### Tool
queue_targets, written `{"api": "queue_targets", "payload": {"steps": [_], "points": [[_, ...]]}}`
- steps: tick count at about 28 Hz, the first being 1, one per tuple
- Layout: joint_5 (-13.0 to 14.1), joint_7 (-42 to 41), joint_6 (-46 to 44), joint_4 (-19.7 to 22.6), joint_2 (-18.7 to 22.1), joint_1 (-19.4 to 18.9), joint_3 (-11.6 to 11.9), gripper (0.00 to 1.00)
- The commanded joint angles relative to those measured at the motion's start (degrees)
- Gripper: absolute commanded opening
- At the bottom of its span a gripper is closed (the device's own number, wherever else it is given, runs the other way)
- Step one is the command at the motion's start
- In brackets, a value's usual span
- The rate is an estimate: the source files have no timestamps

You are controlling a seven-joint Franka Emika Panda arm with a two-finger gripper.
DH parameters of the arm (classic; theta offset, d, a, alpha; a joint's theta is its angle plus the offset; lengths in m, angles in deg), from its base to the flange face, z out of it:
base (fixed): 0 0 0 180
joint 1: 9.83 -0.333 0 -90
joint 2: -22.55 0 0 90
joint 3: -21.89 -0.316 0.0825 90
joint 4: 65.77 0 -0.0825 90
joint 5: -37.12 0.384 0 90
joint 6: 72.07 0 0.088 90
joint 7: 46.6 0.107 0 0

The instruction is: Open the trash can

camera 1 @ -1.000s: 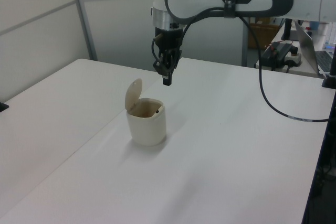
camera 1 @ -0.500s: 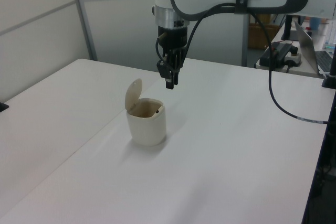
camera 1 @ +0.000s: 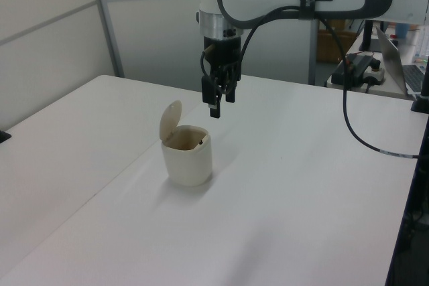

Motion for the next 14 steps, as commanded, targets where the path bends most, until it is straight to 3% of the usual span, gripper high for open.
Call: {"api": "queue_targets", "payload": {"steps": [1, 10, 14], "points": [[0.09, 1.02, -3.29, 0.34, 1.26, -0.01, 0.3, 1.0], [-0.17, 1.63, -3.73, 0.34, 1.26, -0.19, 0.12, 1.0], [-1.49, 4.09, -3.56, 0.42, 1.17, -0.28, -0.05, 1.0]]}}
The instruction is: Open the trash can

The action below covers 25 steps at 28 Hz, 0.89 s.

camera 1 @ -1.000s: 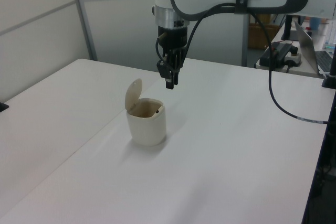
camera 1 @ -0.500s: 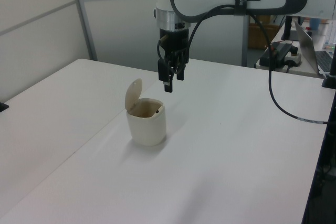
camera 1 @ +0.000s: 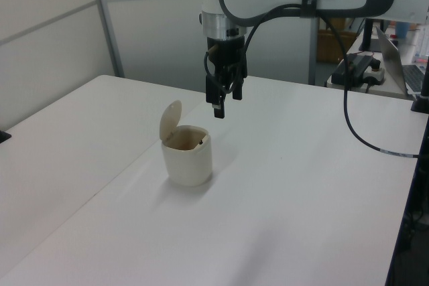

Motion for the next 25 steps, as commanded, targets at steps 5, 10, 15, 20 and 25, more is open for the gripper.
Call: {"api": "queue_targets", "payload": {"steps": [5, 10, 15, 20, 25], "points": [[-3.24, 5.74, -1.08, 0.65, 0.74, -0.5, -0.25, 1.0], [-3.32, 5.65, -0.91, 0.65, 0.56, -0.5, -0.25, 1.0], [-3.5, 5.65, -0.82, 0.65, 0.56, -0.5, -0.25, 1.0], [-3.5, 5.56, -0.82, 0.65, 0.48, -0.5, -0.25, 1.0], [-3.59, 5.56, -0.82, 0.65, 0.48, -0.41, -0.25, 1.0]]}}
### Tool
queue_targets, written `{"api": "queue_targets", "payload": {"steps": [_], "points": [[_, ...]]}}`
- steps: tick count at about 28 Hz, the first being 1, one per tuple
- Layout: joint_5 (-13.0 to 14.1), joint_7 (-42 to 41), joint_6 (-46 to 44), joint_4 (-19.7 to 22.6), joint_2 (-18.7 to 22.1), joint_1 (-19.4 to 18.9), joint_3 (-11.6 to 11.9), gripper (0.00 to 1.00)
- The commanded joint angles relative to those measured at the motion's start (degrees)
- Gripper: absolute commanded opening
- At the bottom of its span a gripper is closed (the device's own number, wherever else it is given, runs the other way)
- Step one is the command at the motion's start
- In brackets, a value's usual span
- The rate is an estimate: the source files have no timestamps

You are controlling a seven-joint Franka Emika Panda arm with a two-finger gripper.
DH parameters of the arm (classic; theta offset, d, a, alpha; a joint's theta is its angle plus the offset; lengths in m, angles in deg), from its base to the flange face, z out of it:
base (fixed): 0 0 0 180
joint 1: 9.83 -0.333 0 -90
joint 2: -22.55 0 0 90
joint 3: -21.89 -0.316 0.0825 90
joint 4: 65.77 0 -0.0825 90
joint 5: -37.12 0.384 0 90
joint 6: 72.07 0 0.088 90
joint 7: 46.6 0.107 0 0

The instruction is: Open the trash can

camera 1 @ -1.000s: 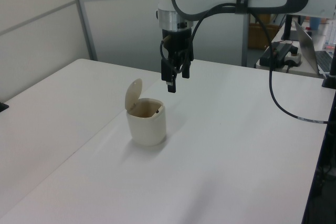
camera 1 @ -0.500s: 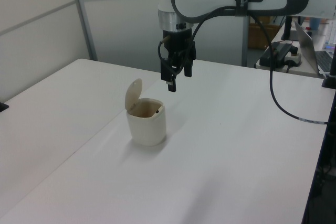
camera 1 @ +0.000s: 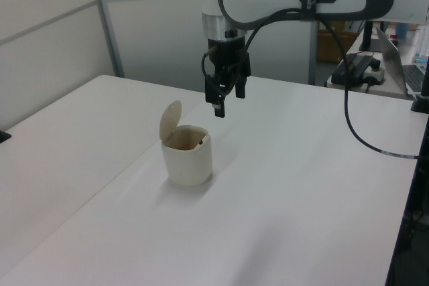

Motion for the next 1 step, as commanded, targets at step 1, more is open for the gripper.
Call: {"api": "queue_targets", "payload": {"steps": [1], "points": [[-1.16, 1.28, -0.82, 0.53, 0.51, -0.27, -0.14, 1.0]]}}
